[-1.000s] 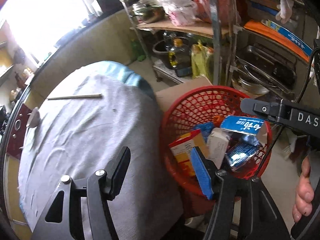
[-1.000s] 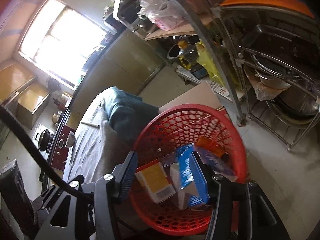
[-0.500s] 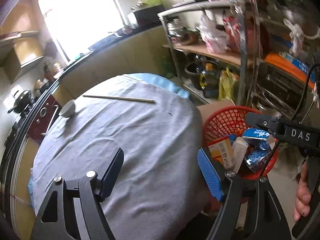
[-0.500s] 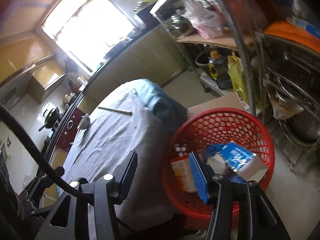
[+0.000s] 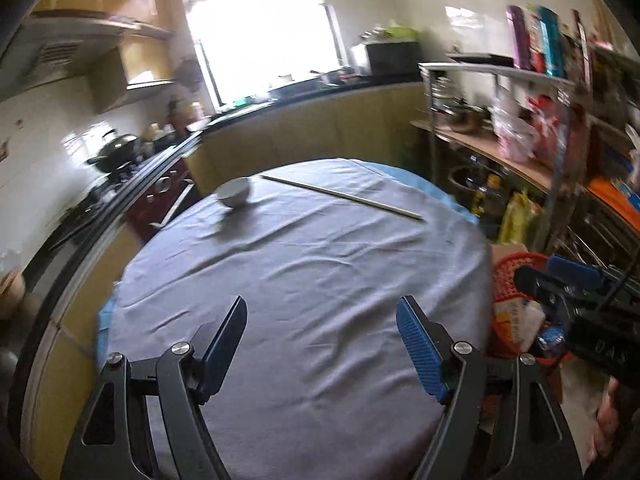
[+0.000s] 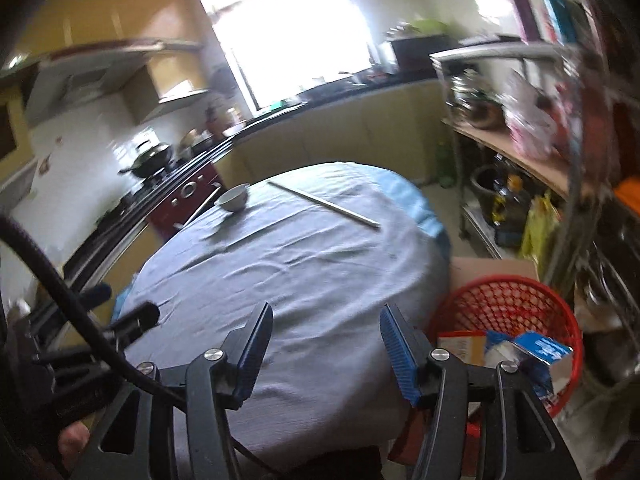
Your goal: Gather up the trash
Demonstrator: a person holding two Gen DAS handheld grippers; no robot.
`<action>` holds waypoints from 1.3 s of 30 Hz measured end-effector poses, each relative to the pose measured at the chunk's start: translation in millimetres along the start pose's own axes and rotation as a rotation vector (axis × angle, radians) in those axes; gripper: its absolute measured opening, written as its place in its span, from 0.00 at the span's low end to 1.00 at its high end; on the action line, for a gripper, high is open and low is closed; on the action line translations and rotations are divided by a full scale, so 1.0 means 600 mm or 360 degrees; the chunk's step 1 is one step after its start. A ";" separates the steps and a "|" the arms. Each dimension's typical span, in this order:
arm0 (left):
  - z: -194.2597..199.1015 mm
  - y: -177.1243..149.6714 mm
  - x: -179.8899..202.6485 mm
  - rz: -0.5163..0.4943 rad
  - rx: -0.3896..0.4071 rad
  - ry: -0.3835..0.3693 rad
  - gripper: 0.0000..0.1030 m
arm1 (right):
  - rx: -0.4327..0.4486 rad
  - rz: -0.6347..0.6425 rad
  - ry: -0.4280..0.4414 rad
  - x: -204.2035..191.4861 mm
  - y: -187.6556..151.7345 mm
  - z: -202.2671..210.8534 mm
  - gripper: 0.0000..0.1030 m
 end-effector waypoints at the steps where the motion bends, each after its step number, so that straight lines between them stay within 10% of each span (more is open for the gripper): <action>1: 0.005 -0.001 -0.019 0.0025 0.0009 0.0025 0.76 | 0.0000 0.0029 0.0005 -0.015 0.000 0.000 0.58; 18: 0.065 -0.027 -0.197 0.0248 0.0107 0.0246 0.76 | 0.0094 0.0390 0.0112 -0.237 0.019 0.022 0.60; 39: 0.134 -0.051 -0.268 0.0351 0.0196 0.0407 0.84 | 0.0078 0.0473 0.0239 -0.348 -0.014 0.046 0.60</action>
Point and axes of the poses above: each gripper's, at about its wrist camera, not at the fingertips, and z roughly against the way its jaws point, x to its right, y to its top, the point moved 8 cm from there along -z, roughly the way its jaws point, and after that the axes turned 1 degree about z, right-handed, at the moved point
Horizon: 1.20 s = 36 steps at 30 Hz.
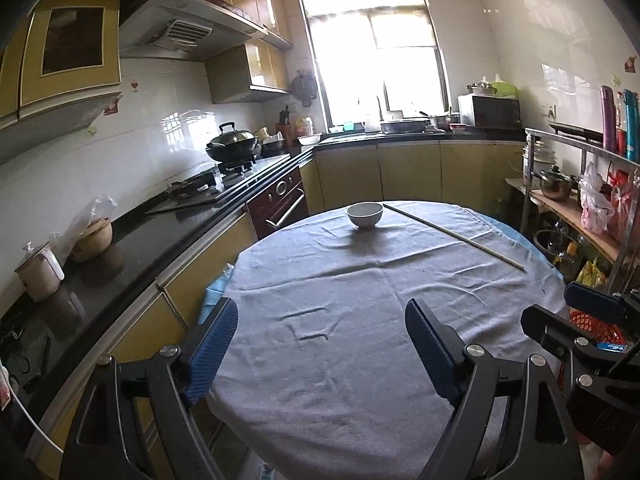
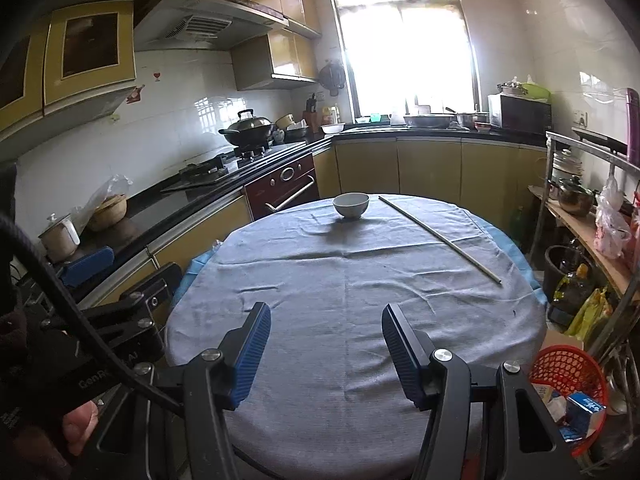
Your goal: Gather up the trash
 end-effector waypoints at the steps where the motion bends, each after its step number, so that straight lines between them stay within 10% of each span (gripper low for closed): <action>1: 0.001 0.001 -0.001 0.0002 0.0003 0.0000 0.84 | 0.0000 -0.0002 0.0001 -0.003 0.000 0.001 0.60; 36: -0.049 -0.008 -0.019 0.0038 -0.0074 0.0056 0.84 | -0.0032 -0.0086 -0.0034 0.014 0.018 -0.043 0.60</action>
Point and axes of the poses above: each gripper's, at about its wrist camera, not at the fingertips, and z roughly against the way its jaws point, x to its right, y to its top, the point moved 8 cm from there along -z, roughly the way its jaws point, and after that the axes turned 1 degree about z, right-handed, at the moved point
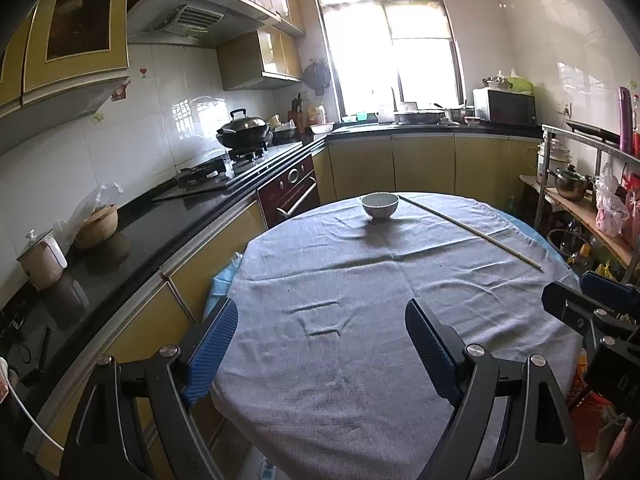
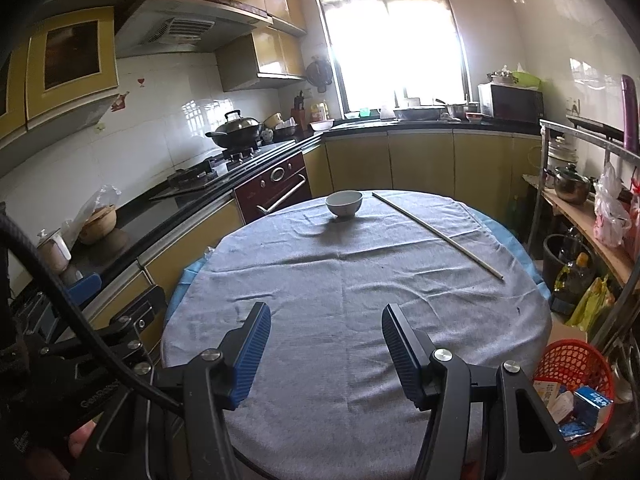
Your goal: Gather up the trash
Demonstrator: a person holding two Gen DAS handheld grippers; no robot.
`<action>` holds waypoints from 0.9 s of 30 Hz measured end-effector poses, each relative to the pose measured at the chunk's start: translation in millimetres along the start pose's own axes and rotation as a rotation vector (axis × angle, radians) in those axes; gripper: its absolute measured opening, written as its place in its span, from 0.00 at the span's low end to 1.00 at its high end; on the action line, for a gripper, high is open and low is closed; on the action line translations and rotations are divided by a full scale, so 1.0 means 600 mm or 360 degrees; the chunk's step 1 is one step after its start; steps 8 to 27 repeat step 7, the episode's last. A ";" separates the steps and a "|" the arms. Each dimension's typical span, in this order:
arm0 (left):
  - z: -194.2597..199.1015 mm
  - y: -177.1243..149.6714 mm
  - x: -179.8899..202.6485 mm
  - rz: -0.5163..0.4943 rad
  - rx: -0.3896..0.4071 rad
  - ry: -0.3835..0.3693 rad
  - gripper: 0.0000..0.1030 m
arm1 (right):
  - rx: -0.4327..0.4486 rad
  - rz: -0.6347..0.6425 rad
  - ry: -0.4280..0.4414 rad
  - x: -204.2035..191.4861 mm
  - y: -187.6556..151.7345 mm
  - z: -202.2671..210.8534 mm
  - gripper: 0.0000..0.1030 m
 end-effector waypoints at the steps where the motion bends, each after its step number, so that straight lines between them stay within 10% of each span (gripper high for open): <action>1: -0.005 -0.001 0.001 -0.0004 -0.0004 -0.0001 0.84 | -0.0006 -0.0006 0.0000 0.002 0.000 -0.005 0.60; 27: -0.059 -0.009 0.011 -0.0009 -0.0088 -0.0005 0.84 | -0.0082 -0.0051 -0.0020 0.029 -0.006 -0.055 0.60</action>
Point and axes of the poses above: each gripper's, at about its wrist camera, not at the fingertips, and z roughly against the way its jaws point, x to its right, y to its top, the point moved 8 cm from there along -z, roughly the way its jaws point, and after that the axes turned 1 degree about z, right-handed, at the moved point
